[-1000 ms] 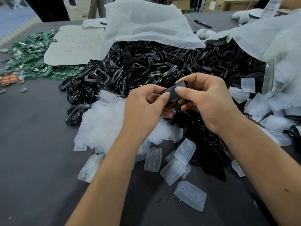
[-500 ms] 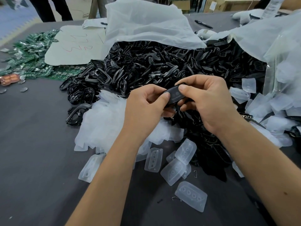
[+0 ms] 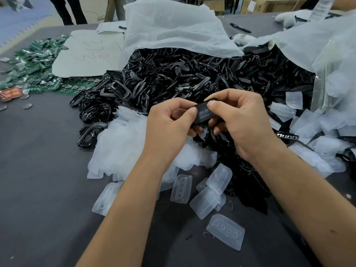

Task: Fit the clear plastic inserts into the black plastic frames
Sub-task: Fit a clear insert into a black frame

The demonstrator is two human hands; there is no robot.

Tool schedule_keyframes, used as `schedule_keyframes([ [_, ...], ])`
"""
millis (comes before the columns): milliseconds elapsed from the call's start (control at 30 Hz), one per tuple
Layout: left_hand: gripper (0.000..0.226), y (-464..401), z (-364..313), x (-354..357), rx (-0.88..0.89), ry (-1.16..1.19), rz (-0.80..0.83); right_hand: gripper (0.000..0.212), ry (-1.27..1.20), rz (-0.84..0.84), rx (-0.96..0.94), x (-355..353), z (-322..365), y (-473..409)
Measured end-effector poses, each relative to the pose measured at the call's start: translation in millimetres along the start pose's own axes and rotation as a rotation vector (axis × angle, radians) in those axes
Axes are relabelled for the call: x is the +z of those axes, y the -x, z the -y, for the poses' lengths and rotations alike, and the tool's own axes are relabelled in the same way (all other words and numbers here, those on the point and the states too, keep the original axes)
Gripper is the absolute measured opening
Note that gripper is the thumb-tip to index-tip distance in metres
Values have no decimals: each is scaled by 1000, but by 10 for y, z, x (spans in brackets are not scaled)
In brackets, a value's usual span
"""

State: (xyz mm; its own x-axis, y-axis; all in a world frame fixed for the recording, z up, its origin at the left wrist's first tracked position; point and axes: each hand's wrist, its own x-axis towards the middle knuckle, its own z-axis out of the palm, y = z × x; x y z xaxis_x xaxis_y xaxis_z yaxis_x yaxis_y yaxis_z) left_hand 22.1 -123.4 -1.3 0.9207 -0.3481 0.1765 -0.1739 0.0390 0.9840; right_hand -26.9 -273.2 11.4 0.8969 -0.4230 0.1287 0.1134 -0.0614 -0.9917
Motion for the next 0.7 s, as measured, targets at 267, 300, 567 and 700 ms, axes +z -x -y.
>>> schedule_keyframes([
  [267, 23, -7, -10, 8, -34, 0, -46, 15, -27, 9, 43, 7, 12, 0],
  [300, 22, -6, -8, 13, -41, -1, -55, 16, -22, 15, 50, 11, 10, -1],
  [567, 26, -6, -17, 22, -55, 4, -87, 22, -48, 40, 68, 8, 16, -1],
  [700, 27, -6, -12, 21, -47, -3, -89, 16, -28, 25, 45, 12, 10, 2],
])
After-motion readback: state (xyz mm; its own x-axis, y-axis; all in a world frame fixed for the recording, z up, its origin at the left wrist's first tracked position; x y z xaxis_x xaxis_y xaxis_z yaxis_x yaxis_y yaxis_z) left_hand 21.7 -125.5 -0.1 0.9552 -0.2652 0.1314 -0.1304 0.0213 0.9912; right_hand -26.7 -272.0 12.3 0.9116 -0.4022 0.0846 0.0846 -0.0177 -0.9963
